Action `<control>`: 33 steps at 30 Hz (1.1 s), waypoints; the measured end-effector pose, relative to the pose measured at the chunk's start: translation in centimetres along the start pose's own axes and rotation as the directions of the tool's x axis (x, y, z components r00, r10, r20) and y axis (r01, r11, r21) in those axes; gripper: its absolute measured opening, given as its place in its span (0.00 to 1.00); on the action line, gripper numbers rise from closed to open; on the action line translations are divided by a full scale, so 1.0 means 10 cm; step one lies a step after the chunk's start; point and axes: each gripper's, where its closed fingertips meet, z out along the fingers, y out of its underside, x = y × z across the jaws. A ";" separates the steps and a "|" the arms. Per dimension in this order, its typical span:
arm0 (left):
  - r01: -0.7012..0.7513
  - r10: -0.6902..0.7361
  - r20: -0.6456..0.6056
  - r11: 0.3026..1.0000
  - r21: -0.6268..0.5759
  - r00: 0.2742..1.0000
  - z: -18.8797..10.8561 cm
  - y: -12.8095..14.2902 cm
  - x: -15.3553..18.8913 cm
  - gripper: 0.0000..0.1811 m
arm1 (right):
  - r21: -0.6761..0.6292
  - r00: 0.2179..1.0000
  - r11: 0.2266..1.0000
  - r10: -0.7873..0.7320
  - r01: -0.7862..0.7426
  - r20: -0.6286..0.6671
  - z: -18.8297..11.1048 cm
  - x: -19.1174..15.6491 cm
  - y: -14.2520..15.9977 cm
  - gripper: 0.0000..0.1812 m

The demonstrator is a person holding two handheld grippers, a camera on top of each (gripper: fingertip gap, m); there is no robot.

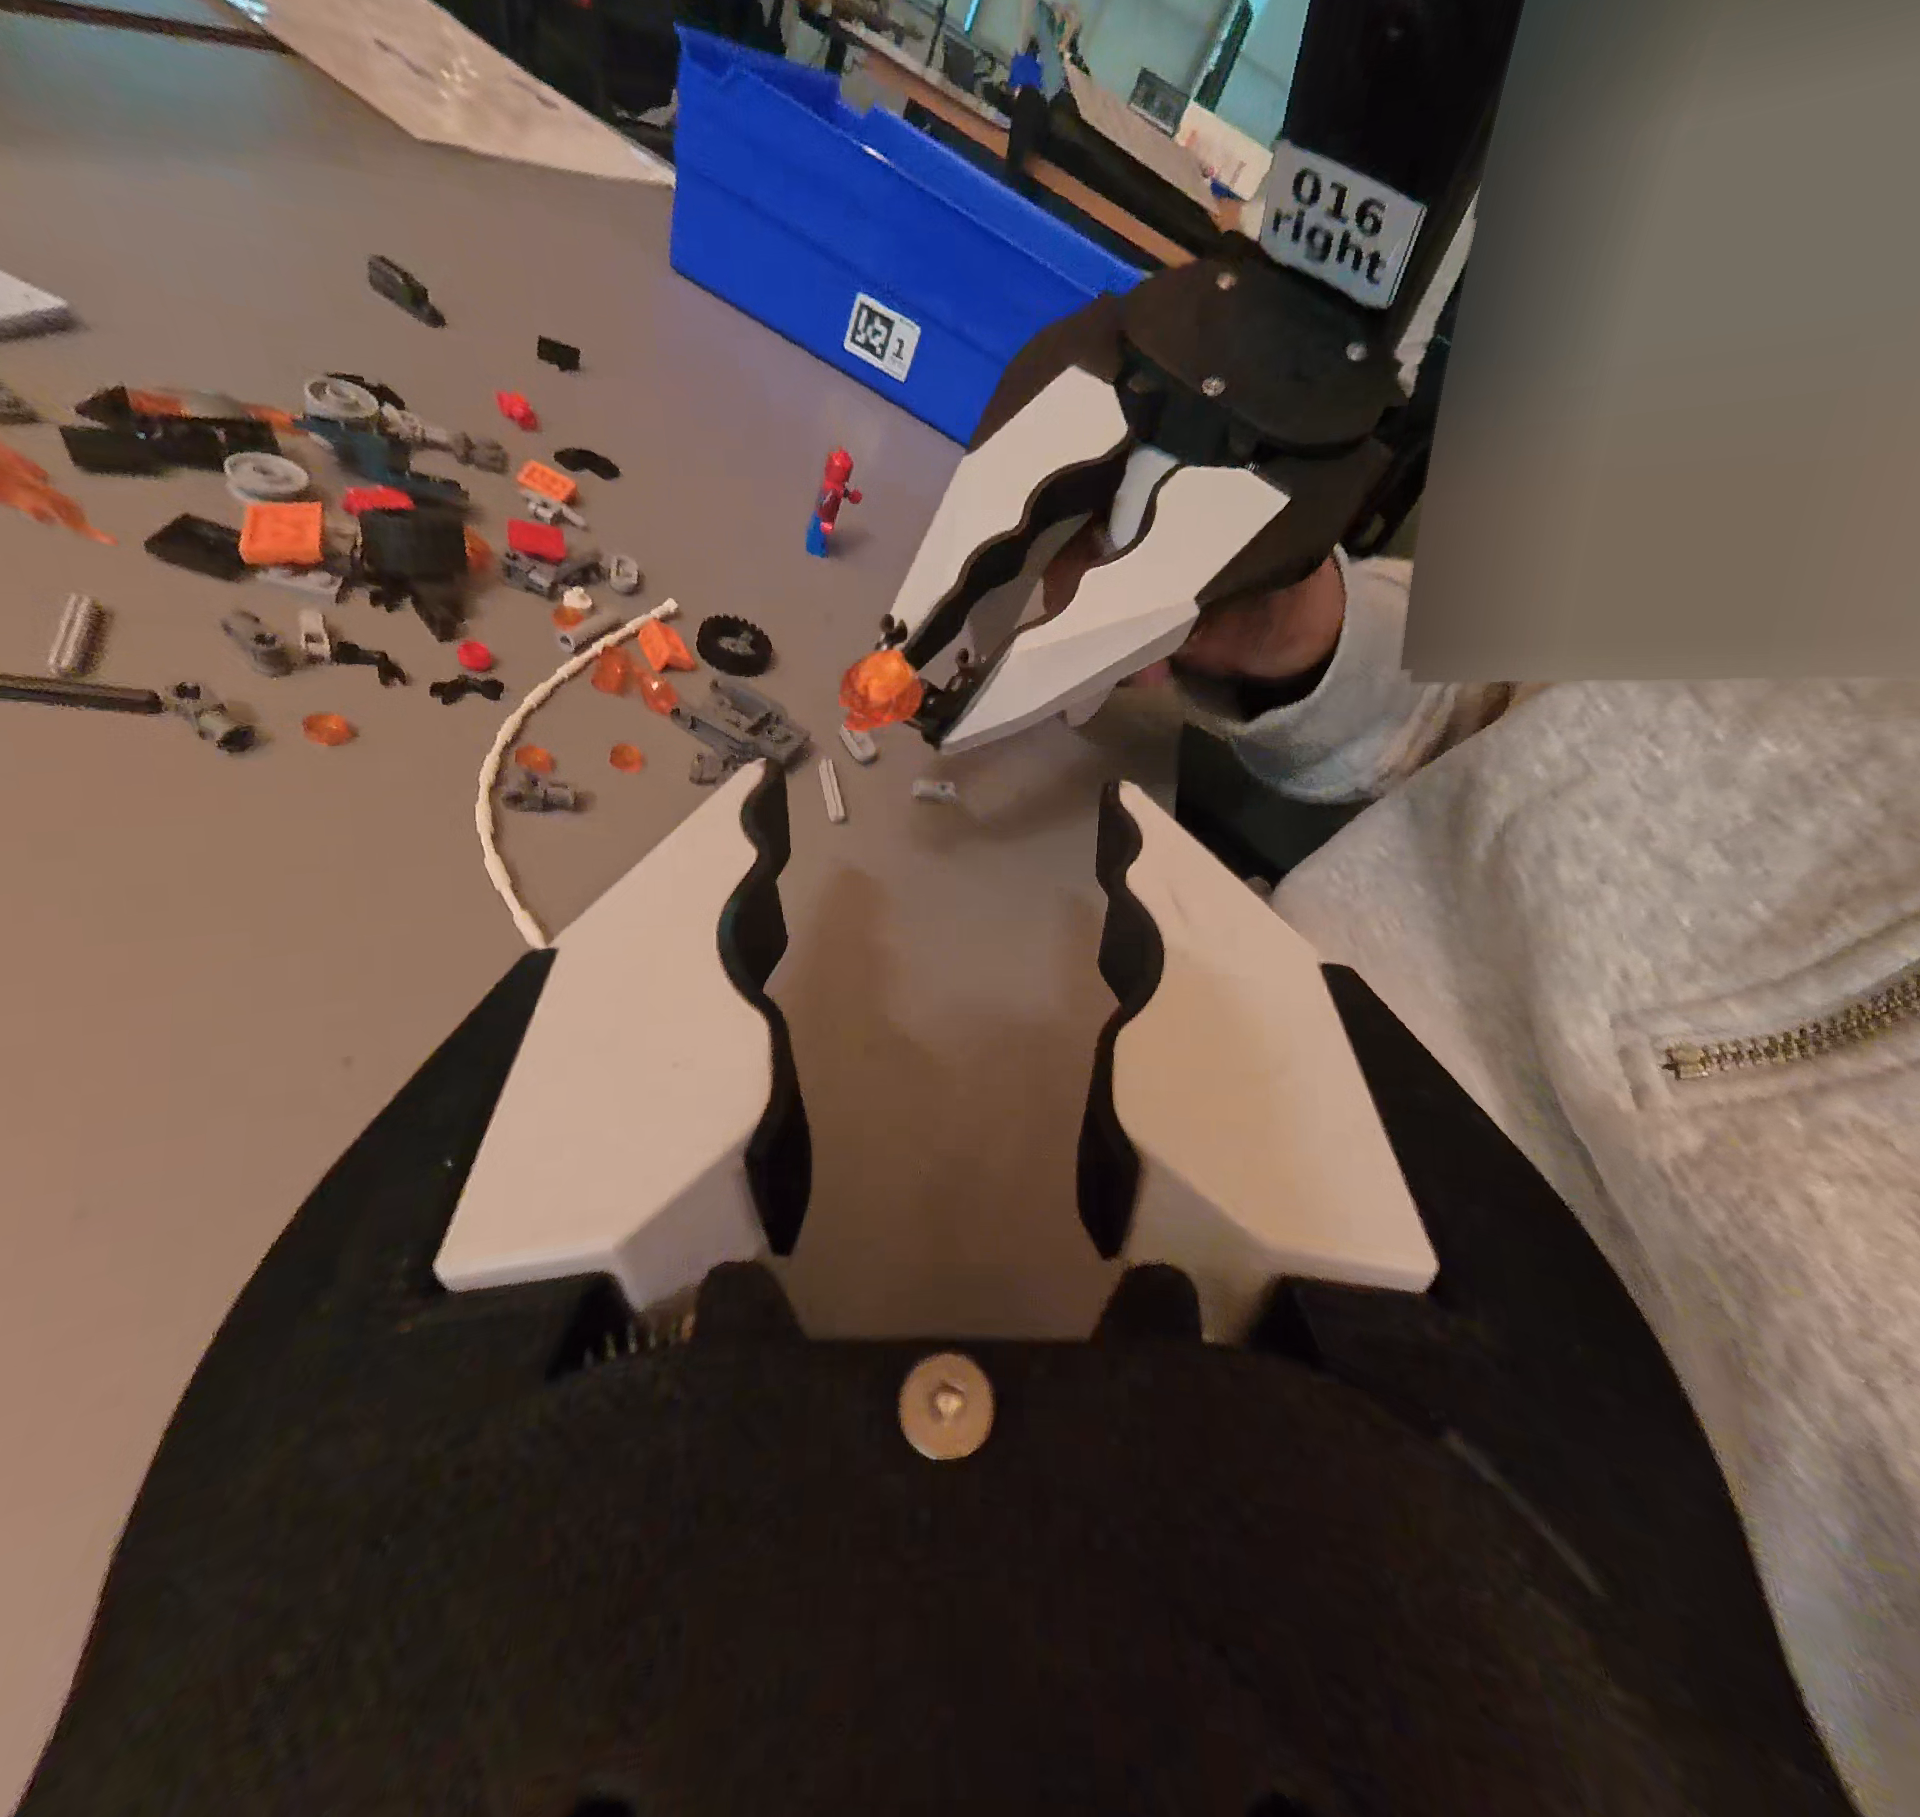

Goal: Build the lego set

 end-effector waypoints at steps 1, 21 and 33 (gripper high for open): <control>-0.002 0.002 -0.001 1.000 0.010 1.000 0.02 -0.02 -0.01 0.32 | 0.024 1.000 1.000 0.019 -0.018 -0.014 0.00 0.03 -0.01 0.08; -0.038 0.034 0.047 0.996 0.084 0.998 0.13 -0.20 -0.12 0.27 | 0.191 0.978 0.980 0.095 -0.060 -0.183 -0.03 0.23 0.01 0.08; 0.019 -0.003 -0.104 0.988 0.155 0.995 0.10 -0.27 0.06 0.27 | 0.428 0.999 0.904 0.018 0.005 -0.050 -0.21 -0.03 -0.30 0.08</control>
